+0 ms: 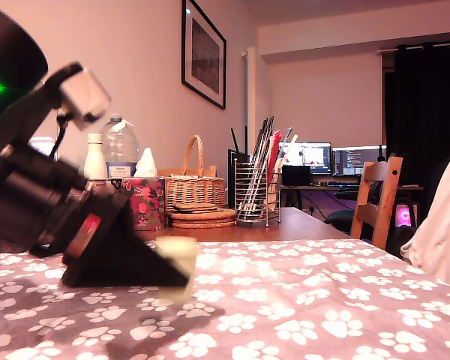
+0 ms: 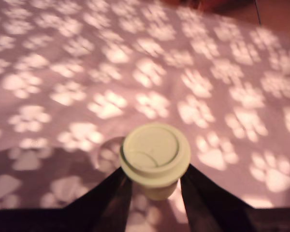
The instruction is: Pick up the coffee capsules on the table and drop them inside the coffee cup
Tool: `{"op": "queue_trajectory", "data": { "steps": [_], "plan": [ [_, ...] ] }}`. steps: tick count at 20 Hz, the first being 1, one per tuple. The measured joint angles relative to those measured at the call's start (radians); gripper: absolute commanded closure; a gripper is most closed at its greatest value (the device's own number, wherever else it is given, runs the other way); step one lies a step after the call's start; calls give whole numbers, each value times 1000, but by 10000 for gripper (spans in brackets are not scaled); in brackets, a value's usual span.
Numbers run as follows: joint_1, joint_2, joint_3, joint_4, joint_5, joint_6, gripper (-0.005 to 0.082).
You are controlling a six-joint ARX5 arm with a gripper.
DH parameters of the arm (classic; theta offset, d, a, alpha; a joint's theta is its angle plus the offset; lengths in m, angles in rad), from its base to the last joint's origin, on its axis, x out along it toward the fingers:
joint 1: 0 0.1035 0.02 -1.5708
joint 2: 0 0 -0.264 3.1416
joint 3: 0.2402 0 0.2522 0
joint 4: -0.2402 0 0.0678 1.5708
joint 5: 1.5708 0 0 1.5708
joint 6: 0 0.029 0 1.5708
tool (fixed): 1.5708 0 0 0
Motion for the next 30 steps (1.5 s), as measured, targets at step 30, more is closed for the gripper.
{"op": "queue_trajectory", "data": {
  "steps": [30],
  "plan": [
    [392, -259, 0, 99, -66, -181, 523]
  ]
}}
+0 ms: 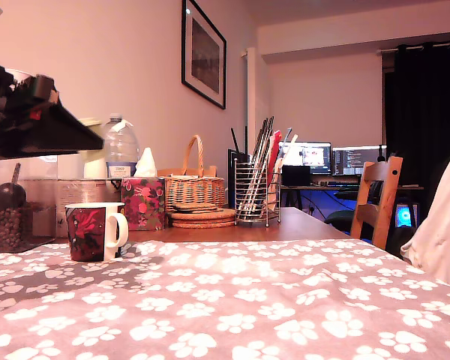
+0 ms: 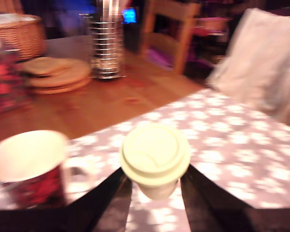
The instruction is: Pick up the coffee capsules on the table and drop them inside the coffee cup
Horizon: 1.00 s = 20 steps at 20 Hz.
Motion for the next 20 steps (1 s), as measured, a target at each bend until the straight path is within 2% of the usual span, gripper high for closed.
{"op": "queue_trajectory", "data": {
  "steps": [4, 11, 20],
  "plan": [
    [45, 0, 0, 7, -41, 26, 523],
    [146, 0, 0, 43, -50, 27, 523],
    [173, 0, 31, 48, -50, 27, 518]
  ]
}}
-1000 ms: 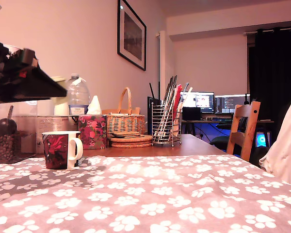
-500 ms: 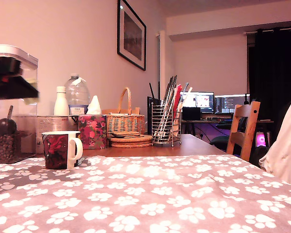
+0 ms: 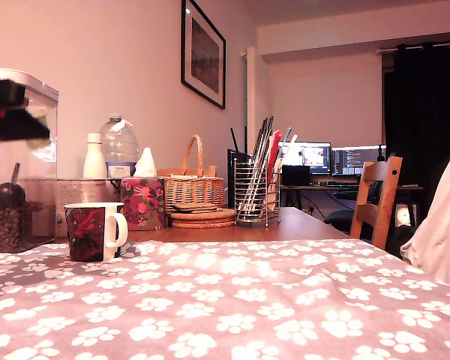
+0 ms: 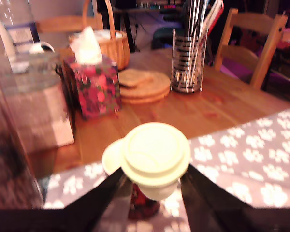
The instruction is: Pick up the coffee capsules on the table and drop them inside the coffee cup
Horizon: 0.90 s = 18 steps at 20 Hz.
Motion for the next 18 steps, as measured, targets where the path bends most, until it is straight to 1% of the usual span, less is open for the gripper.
{"op": "queue_trajectory", "data": {
  "steps": [4, 9, 18],
  "plan": [
    [6, 11, 56, -21, 0, 0, 518],
    [6, 110, 134, -50, 0, 0, 518],
    [6, 278, 400, -280, 28, 0, 518]
  ]
}}
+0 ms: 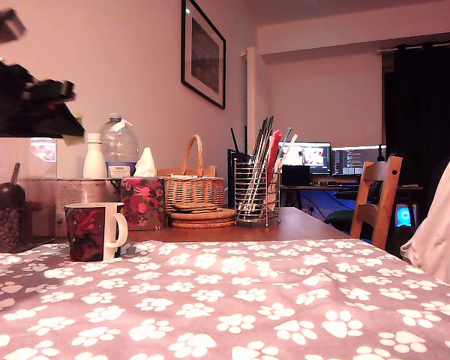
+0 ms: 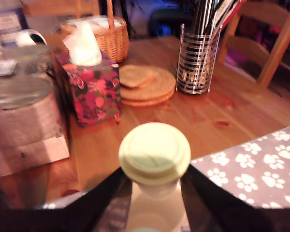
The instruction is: Pick up the coffee capsules on the table and drop them inside the coffee cup
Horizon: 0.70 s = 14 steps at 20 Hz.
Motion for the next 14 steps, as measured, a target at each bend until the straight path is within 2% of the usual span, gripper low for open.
{"op": "queue_trajectory", "data": {
  "steps": [8, 14],
  "plan": [
    [0, 150, 199, -190, 26, 0, 518],
    [1, 223, 287, -312, 39, 0, 518]
  ]
}}
